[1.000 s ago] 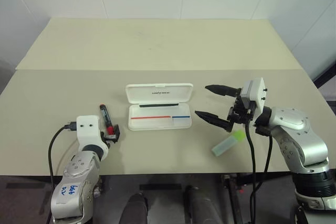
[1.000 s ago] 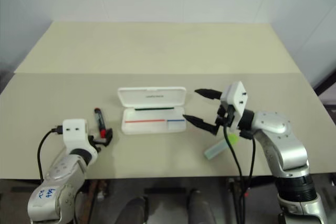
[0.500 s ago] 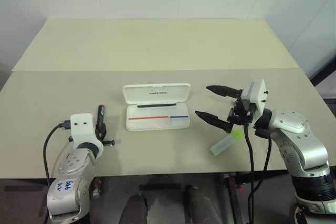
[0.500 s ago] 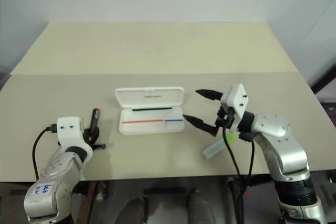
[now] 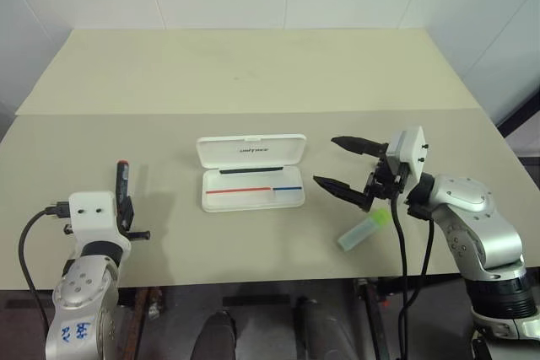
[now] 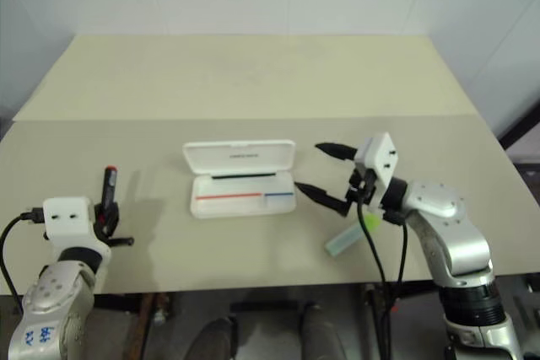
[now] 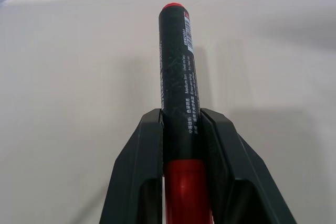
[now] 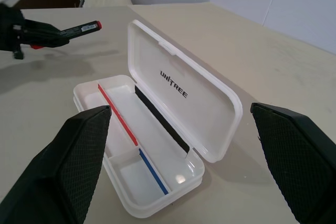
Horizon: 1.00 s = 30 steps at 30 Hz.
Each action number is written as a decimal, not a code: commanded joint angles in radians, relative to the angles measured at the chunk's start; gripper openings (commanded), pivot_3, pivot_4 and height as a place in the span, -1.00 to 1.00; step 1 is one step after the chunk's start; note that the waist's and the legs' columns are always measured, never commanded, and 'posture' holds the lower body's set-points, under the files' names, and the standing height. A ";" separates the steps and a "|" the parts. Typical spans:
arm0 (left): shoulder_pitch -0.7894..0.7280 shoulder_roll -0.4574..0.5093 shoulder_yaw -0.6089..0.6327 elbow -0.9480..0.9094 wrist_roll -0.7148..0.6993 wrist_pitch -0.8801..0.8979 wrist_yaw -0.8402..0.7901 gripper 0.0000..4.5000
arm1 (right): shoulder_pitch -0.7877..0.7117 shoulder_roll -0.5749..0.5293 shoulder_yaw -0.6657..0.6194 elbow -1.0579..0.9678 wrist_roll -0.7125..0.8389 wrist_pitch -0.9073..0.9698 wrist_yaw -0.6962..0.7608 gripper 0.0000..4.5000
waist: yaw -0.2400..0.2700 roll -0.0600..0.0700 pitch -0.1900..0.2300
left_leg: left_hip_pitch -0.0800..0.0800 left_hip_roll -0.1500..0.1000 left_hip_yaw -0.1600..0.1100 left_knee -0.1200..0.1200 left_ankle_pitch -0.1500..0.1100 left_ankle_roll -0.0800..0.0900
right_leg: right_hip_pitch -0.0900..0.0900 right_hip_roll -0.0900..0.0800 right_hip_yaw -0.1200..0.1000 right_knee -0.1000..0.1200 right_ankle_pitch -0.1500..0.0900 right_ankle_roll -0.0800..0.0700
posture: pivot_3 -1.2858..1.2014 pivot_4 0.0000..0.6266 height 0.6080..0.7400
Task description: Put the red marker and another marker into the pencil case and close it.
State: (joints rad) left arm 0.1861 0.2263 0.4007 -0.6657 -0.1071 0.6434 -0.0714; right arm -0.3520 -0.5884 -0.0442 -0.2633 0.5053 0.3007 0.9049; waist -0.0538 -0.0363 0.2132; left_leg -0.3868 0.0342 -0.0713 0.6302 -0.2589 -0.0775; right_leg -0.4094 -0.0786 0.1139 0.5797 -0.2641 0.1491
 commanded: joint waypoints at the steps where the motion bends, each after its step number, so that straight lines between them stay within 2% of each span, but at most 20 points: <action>1: 0.044 0.053 0.006 -0.036 -0.026 -0.131 -0.099 -0.74 | -0.020 0.007 -0.003 -0.011 0.001 -0.026 0.009 1.00 | 0.000 0.000 0.000 | 0.000 0.000 0.000 0.000 0.000 0.000 | 0.000 0.000 0.000 0.000 0.000 0.000 | 0.03 -0.52 1.00; 8: 0.069 0.237 0.027 0.054 -0.182 -0.398 -0.466 -0.74 | -0.015 0.019 -0.002 -0.015 0.003 -0.025 0.007 1.00 | -0.002 0.000 0.000 | -0.001 0.000 0.001 -0.001 0.000 0.000 | 0.000 -0.001 0.000 -0.006 0.001 -0.002 | 0.03 -0.52 1.00; 11: 0.061 0.307 0.029 0.113 -0.281 -0.400 -0.599 -0.74 | -0.013 0.022 0.000 -0.018 -0.001 -0.026 0.004 1.00 | -0.003 0.001 0.000 | -0.001 0.000 0.002 -0.003 0.000 0.000 | 0.000 -0.001 0.000 -0.006 0.001 -0.002 | 0.03 -0.52 1.00; 16: 0.034 0.396 0.001 0.196 -0.317 -0.468 -0.754 -0.74 | -0.012 0.028 -0.001 -0.024 -0.004 -0.024 -0.003 1.00 | -0.003 0.001 0.000 | -0.001 0.001 0.002 -0.004 0.000 0.000 | -0.001 0.000 0.000 -0.006 0.001 -0.002 | 0.03 -0.52 1.00; 20: -0.058 0.455 -0.058 0.309 -0.251 -0.555 -0.809 -0.74 | -0.012 0.030 -0.004 -0.026 -0.008 -0.025 -0.009 1.00 | 0.000 0.001 0.000 | -0.001 0.001 0.002 -0.003 0.000 0.001 | -0.001 0.000 0.000 -0.005 0.001 -0.002 | 0.03 -0.52 1.00; 24: -0.258 0.499 -0.158 0.453 -0.170 -0.602 -0.823 -0.74 | 0.000 0.029 -0.013 -0.049 -0.010 -0.019 -0.024 1.00 | 0.003 0.001 0.000 | -0.001 0.001 0.002 -0.002 0.000 0.001 | -0.001 0.000 0.000 -0.004 0.001 -0.002 | 0.03 -0.52 1.00; 30: -0.471 0.508 -0.289 0.584 -0.159 -0.646 -0.932 -0.74 | 0.015 0.023 -0.024 -0.071 -0.009 -0.016 -0.045 1.00 | -0.001 0.001 0.000 | -0.001 0.001 0.002 -0.003 0.000 0.001 | -0.002 0.000 0.000 0.002 0.003 0.002 | 0.03 -0.52 1.00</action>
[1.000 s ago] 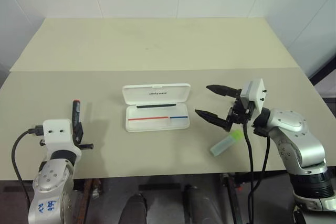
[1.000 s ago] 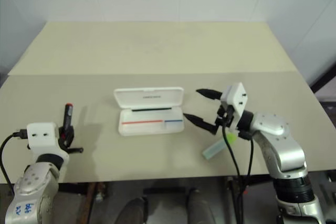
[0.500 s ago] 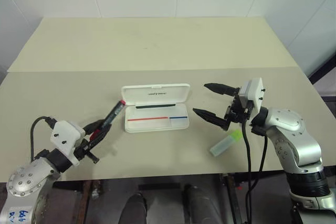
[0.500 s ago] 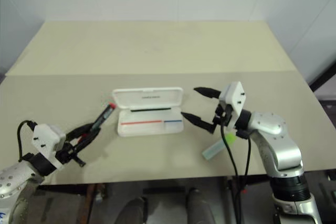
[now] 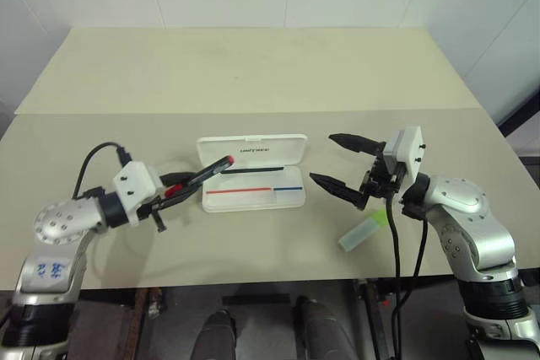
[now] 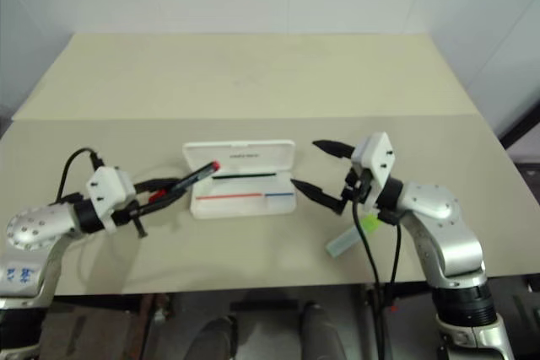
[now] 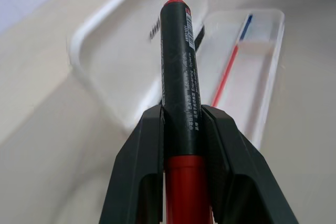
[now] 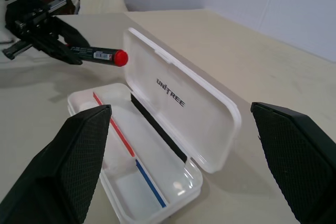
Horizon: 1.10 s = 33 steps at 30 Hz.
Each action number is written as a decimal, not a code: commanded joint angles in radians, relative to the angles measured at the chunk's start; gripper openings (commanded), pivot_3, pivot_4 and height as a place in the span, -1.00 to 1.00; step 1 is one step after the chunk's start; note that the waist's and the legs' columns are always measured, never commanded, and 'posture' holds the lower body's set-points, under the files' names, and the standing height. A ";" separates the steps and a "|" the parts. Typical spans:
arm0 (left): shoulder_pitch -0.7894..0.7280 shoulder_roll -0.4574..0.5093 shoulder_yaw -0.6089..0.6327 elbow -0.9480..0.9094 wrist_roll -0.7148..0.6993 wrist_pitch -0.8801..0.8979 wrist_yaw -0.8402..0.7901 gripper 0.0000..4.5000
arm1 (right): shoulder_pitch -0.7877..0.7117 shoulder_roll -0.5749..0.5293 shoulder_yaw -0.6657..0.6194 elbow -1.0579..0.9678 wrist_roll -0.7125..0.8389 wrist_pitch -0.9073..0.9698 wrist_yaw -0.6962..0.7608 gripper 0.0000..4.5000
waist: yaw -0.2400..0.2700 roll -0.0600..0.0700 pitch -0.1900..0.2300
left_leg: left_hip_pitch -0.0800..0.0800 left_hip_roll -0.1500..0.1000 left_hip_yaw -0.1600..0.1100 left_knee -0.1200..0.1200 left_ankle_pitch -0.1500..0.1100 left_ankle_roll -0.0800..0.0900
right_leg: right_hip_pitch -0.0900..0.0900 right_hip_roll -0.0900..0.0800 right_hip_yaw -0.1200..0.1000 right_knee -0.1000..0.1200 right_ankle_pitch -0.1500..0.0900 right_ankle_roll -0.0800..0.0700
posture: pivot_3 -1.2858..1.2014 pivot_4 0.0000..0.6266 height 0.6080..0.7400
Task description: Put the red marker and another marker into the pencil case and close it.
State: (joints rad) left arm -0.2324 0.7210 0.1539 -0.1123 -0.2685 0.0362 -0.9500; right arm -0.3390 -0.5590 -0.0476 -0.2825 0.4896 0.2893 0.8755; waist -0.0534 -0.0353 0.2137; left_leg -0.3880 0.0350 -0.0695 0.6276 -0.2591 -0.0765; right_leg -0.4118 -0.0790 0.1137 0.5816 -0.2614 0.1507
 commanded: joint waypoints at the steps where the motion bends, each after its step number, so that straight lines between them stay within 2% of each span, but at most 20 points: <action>1: -0.073 0.011 -0.053 0.046 0.001 -0.043 -0.064 -0.74 | 0.004 -0.007 -0.022 -0.054 0.006 -0.003 -0.019 1.00 | -0.002 0.000 0.000 | 0.000 0.000 0.000 0.000 0.000 0.000 | -0.001 0.000 0.000 0.002 0.000 0.002 | 0.03 -0.52 1.00; 6: -0.163 0.012 -0.120 0.113 0.005 -0.072 -0.149 -0.74 | 0.021 -0.013 -0.033 -0.082 0.010 0.003 -0.039 1.00 | -0.002 0.001 0.000 | 0.001 0.000 -0.001 -0.002 0.000 0.000 | -0.003 0.001 0.000 0.008 0.000 0.007 | 0.03 -0.52 1.00; 18: -0.434 -0.061 -0.245 0.425 0.190 -0.235 -0.099 -0.74 | 0.056 -0.020 -0.052 -0.127 0.010 0.013 -0.078 1.00 | 0.004 0.001 0.000 | 0.001 0.000 -0.001 0.001 0.000 0.000 | -0.001 0.001 0.000 0.007 0.000 0.008 | 0.03 -0.52 1.00; 20: -0.451 -0.086 -0.273 0.453 0.203 -0.264 -0.111 -0.74 | 0.058 -0.020 -0.054 -0.133 0.008 0.014 -0.085 1.00 | 0.004 0.001 0.000 | 0.001 0.000 -0.001 0.000 0.000 0.000 | -0.002 0.001 0.000 0.008 0.003 0.014 | 0.03 -0.52 1.00; 33: -0.434 -0.144 -0.331 0.459 0.219 -0.307 -0.137 -0.74 | 0.087 -0.037 -0.083 -0.169 0.018 0.026 -0.110 1.00 | 0.019 0.001 0.000 | 0.001 0.000 -0.001 0.001 0.000 0.000 | -0.002 0.001 0.000 0.008 0.002 0.014 | 0.03 -0.52 1.00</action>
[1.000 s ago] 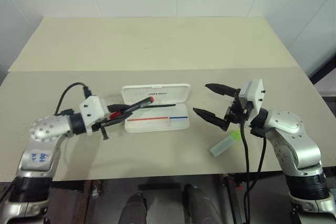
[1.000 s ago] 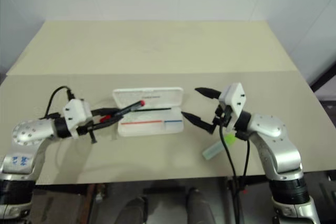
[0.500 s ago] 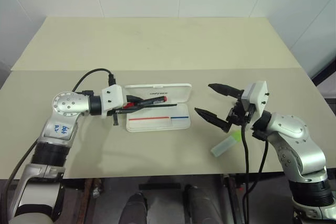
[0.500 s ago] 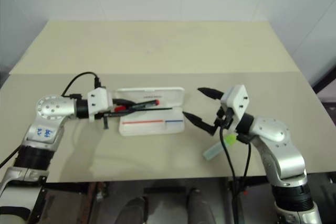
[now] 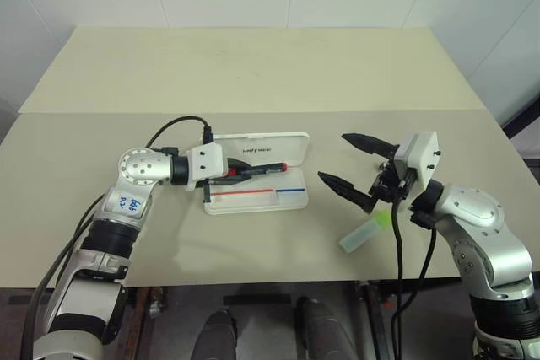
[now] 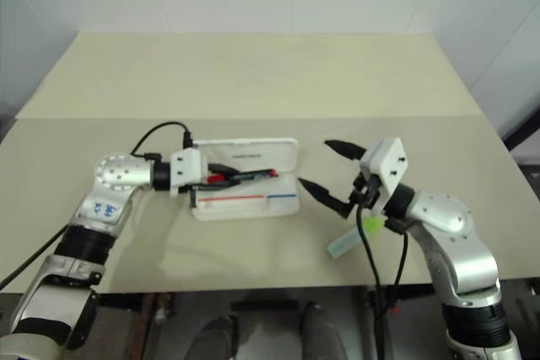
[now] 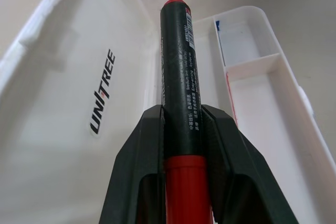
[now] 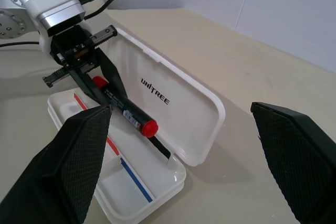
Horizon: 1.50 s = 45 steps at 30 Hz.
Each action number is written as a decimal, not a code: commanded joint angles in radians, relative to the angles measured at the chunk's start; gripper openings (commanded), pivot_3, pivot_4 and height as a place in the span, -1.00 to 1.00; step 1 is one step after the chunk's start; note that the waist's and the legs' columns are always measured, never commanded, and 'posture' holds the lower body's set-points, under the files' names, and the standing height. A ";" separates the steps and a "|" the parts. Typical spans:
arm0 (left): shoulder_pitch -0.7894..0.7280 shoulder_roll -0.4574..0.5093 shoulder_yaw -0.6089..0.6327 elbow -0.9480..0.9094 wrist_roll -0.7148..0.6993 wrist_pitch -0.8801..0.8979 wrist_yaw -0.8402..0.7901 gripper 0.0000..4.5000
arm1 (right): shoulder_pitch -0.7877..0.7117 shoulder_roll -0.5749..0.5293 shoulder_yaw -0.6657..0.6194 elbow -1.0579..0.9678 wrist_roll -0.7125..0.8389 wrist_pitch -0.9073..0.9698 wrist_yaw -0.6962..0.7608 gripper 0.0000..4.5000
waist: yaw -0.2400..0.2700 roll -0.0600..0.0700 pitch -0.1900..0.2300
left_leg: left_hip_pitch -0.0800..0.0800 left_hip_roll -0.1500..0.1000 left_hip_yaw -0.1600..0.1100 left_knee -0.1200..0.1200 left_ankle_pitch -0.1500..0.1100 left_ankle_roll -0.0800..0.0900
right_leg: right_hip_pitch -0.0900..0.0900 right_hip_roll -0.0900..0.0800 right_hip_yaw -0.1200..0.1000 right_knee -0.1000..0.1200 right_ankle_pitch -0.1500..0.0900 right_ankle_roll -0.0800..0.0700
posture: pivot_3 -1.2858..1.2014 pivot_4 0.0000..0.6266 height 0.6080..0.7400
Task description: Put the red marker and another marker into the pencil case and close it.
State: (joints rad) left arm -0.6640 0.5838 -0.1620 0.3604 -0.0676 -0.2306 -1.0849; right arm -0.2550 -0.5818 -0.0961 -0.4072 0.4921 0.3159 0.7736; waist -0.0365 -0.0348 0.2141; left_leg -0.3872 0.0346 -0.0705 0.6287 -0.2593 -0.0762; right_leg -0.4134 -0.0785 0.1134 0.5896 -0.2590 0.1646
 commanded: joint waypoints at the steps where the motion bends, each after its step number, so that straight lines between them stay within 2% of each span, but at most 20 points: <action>1: -0.003 -0.007 -0.023 -0.008 0.025 -0.049 -0.006 -0.74 | 0.003 -0.015 -0.035 -0.045 0.016 -0.001 -0.008 1.00 | 0.005 0.000 0.000 | 0.000 0.000 0.000 0.000 0.000 0.000 | 0.000 0.000 0.000 0.000 0.000 0.000 | 0.03 -0.52 1.00; 16: -0.036 -0.022 -0.035 0.083 0.089 -0.063 0.058 -0.74 | 0.007 -0.014 -0.038 -0.050 0.017 0.000 -0.015 1.00 | 0.007 0.000 0.000 | 0.000 0.000 0.000 0.000 0.000 0.000 | 0.000 0.000 0.000 0.000 0.000 0.000 | 0.03 -0.52 1.00; 18: -0.037 -0.028 -0.035 0.082 0.085 -0.064 0.056 -0.41 | 0.007 -0.013 -0.038 -0.049 0.018 -0.001 -0.016 1.00 | 0.007 0.000 0.000 | 0.000 0.000 0.000 0.000 0.000 0.000 | 0.000 0.000 0.000 0.000 0.000 0.000 | 0.03 -0.52 1.00; 25: -0.033 -0.037 -0.029 0.045 0.063 -0.052 0.050 0.56 | 0.004 -0.010 -0.032 -0.047 0.017 -0.002 -0.020 1.00 | 0.008 0.000 0.000 | 0.000 0.000 0.000 0.000 0.000 0.000 | 0.000 0.000 0.000 0.000 0.000 0.000 | 0.03 -0.52 1.00; 37: 0.104 0.007 0.036 -0.210 -0.127 0.143 -0.061 0.56 | -0.002 -0.002 -0.021 -0.034 0.017 -0.006 -0.015 1.00 | 0.006 0.000 0.000 | 0.000 0.000 0.000 0.001 0.000 0.000 | 0.000 0.000 0.000 0.001 0.000 0.000 | 0.03 -0.52 1.00; 39: 0.145 0.024 0.053 -0.301 -0.222 0.226 -0.110 0.71 | -0.001 -0.007 -0.025 -0.037 0.024 0.001 -0.012 1.00 | 0.004 0.000 0.000 | 0.000 0.000 0.000 0.001 0.000 0.000 | 0.000 0.000 0.000 0.001 0.000 -0.001 | 0.03 -0.52 1.00; 41: 0.183 0.037 0.084 -0.384 -0.258 0.244 -0.097 0.95 | 0.013 -0.036 -0.043 -0.047 0.040 0.024 0.007 1.00 | 0.004 0.000 0.000 | 0.000 0.000 0.000 0.000 0.000 0.000 | 0.000 0.000 0.000 0.001 0.000 -0.001 | 0.03 -0.52 1.00; 45: 0.235 0.062 0.151 -0.539 -0.354 0.359 -0.059 0.98 | 0.066 -0.118 -0.127 -0.067 0.101 0.081 0.040 1.00 | 0.010 0.000 0.000 | 0.000 0.000 -0.001 0.000 0.000 0.000 | 0.000 0.000 0.000 0.001 0.000 -0.001 | 0.03 -0.52 1.00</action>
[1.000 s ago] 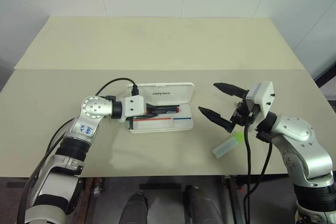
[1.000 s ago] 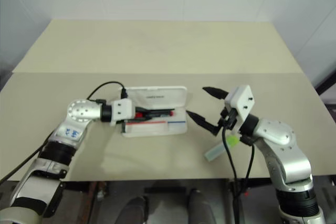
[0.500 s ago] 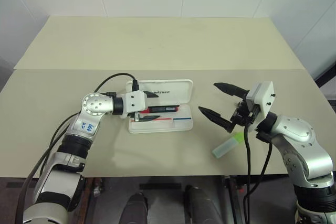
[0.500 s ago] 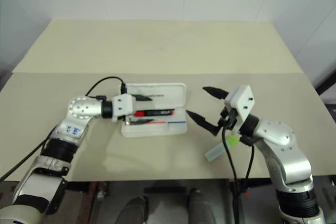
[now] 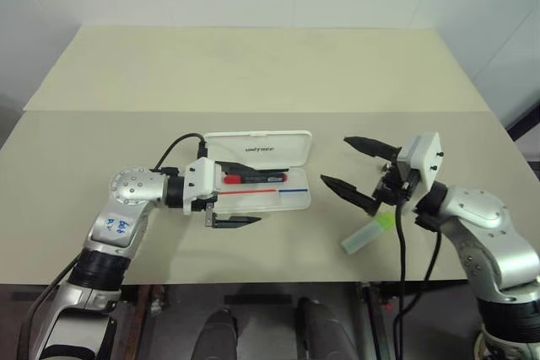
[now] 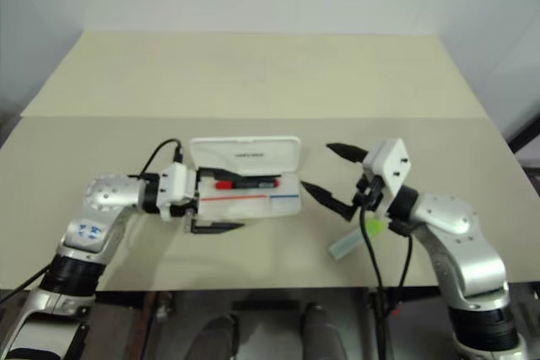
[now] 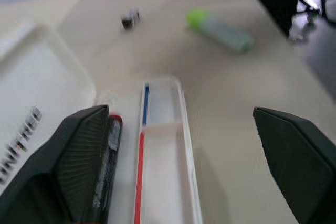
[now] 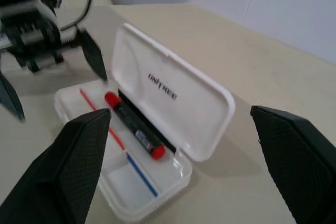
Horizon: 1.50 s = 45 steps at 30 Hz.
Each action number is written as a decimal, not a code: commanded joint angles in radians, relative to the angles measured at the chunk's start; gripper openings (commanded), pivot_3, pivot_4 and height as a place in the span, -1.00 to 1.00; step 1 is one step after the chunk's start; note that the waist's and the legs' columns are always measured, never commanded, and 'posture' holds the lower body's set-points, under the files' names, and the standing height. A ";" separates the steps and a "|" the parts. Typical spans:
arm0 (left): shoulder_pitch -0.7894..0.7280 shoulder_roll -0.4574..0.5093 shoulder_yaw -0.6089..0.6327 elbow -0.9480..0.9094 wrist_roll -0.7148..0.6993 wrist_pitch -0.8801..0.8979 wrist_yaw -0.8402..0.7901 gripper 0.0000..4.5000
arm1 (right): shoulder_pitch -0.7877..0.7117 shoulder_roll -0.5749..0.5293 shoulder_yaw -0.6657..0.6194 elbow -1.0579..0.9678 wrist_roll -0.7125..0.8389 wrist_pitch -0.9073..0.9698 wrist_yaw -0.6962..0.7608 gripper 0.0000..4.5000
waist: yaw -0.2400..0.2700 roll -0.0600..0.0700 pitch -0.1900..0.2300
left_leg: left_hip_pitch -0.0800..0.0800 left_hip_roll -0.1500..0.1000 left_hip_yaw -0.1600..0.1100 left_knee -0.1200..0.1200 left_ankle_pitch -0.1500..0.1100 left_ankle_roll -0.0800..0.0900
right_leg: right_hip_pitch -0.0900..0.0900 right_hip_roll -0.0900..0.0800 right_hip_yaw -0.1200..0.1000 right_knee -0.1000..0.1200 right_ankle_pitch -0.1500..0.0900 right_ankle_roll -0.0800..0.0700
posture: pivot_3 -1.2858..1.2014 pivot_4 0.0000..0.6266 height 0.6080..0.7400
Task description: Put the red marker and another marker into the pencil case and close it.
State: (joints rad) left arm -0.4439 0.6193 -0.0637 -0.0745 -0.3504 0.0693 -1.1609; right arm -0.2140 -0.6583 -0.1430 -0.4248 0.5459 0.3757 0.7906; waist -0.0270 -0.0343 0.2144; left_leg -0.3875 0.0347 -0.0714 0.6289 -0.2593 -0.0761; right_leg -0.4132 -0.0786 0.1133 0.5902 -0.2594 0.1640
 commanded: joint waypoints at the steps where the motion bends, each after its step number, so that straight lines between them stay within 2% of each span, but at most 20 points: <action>1: 0.025 0.037 0.062 -0.129 -0.080 0.073 0.017 0.98 | 0.044 -0.060 -0.094 -0.056 0.056 0.031 0.033 1.00 | 0.001 0.000 0.000 | 0.000 0.000 0.000 0.000 0.000 0.000 | 0.000 0.000 0.000 0.000 0.000 0.000 | 0.03 -0.52 1.00; 6: 0.078 0.087 0.106 -0.250 -0.162 0.179 0.025 0.98 | 0.197 -0.156 -0.201 -0.098 0.111 0.085 0.102 1.00 | -0.001 0.000 0.000 | 0.001 0.000 0.000 0.000 0.000 0.000 | 0.001 0.000 0.000 0.000 -0.005 -0.010 | 0.03 -0.52 1.00; 10: 0.101 0.108 0.107 -0.266 -0.159 0.185 0.009 0.98 | 0.310 -0.215 -0.253 -0.079 0.114 0.106 0.172 1.00 | -0.003 0.000 0.000 | 0.002 0.000 0.000 0.002 0.000 0.000 | 0.002 0.000 0.000 -0.001 -0.007 -0.013 | 0.03 -0.52 1.00; 14: 0.092 0.117 0.118 -0.257 -0.155 0.175 0.010 0.98 | 0.328 -0.235 -0.288 -0.090 0.155 0.148 0.174 1.00 | -0.008 0.000 0.000 | 0.002 0.000 0.001 0.003 0.001 0.001 | 0.003 0.000 0.001 -0.003 -0.007 -0.015 | 0.03 -0.52 1.00; 19: 0.100 0.118 0.116 -0.252 -0.149 0.174 0.011 0.98 | 0.373 -0.257 -0.267 -0.097 0.138 0.153 0.216 1.00 | -0.004 0.000 0.000 | 0.002 0.000 0.001 0.003 0.001 0.001 | 0.004 0.000 0.001 -0.005 -0.007 -0.015 | 0.03 -0.52 1.00; 23: 0.108 0.110 0.113 -0.243 -0.136 0.152 0.013 0.98 | 0.347 -0.285 -0.239 -0.095 0.125 0.152 0.231 1.00 | -0.004 0.000 0.000 | 0.001 0.000 0.001 0.003 0.001 0.001 | 0.003 0.000 0.001 -0.006 -0.007 -0.015 | 0.03 -0.52 1.00; 29: 0.116 0.106 0.102 -0.231 -0.125 0.139 0.015 0.98 | 0.364 -0.426 -0.159 -0.003 -0.092 -0.050 0.388 1.00 | -0.003 0.000 0.000 | 0.001 0.000 0.001 0.002 0.001 0.001 | 0.003 0.000 0.001 -0.007 -0.007 -0.015 | 0.03 -0.52 1.00; 32: 0.114 0.096 0.095 -0.234 -0.124 0.142 0.023 0.98 | 0.334 -0.483 -0.102 0.080 -0.183 -0.159 0.456 1.00 | -0.003 0.000 0.000 | 0.001 0.000 0.002 0.003 0.001 0.001 | 0.003 0.000 0.001 -0.007 -0.006 -0.014 | 0.03 -0.52 1.00; 37: 0.112 0.092 0.086 -0.235 -0.119 0.138 0.021 0.98 | 0.255 -0.491 -0.044 0.163 -0.225 -0.234 0.503 1.00 | -0.006 0.000 0.000 | 0.001 0.000 0.002 0.002 0.001 0.001 | 0.003 0.000 0.001 -0.006 -0.006 -0.014 | 0.03 -0.52 1.00; 40: 0.107 0.085 0.082 -0.236 -0.116 0.142 0.030 0.98 | 0.025 -0.448 0.094 0.296 -0.285 -0.278 0.542 1.00 | -0.022 0.001 0.001 | 0.002 0.000 0.002 0.003 0.001 0.001 | 0.004 0.000 0.001 -0.006 -0.006 -0.014 | 0.03 -0.52 1.00; 45: 0.110 0.086 0.084 -0.244 -0.117 0.145 0.037 0.98 | -0.133 -0.404 0.189 0.432 -0.335 -0.343 0.589 1.00 | -0.027 0.001 0.001 | 0.002 0.000 0.002 0.002 0.002 0.001 | 0.004 0.000 0.001 -0.005 -0.006 -0.014 | 0.03 -0.52 1.00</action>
State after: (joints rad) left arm -0.3311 0.7022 0.0095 -0.2979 -0.4647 0.2254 -1.1318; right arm -0.3295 -1.0658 0.0388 -0.0141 0.2216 0.0628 1.3575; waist -0.0535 -0.0335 0.2155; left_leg -0.3857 0.0344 -0.0697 0.6312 -0.2572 -0.0747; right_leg -0.4099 -0.0787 0.1150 0.5853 -0.2649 0.1497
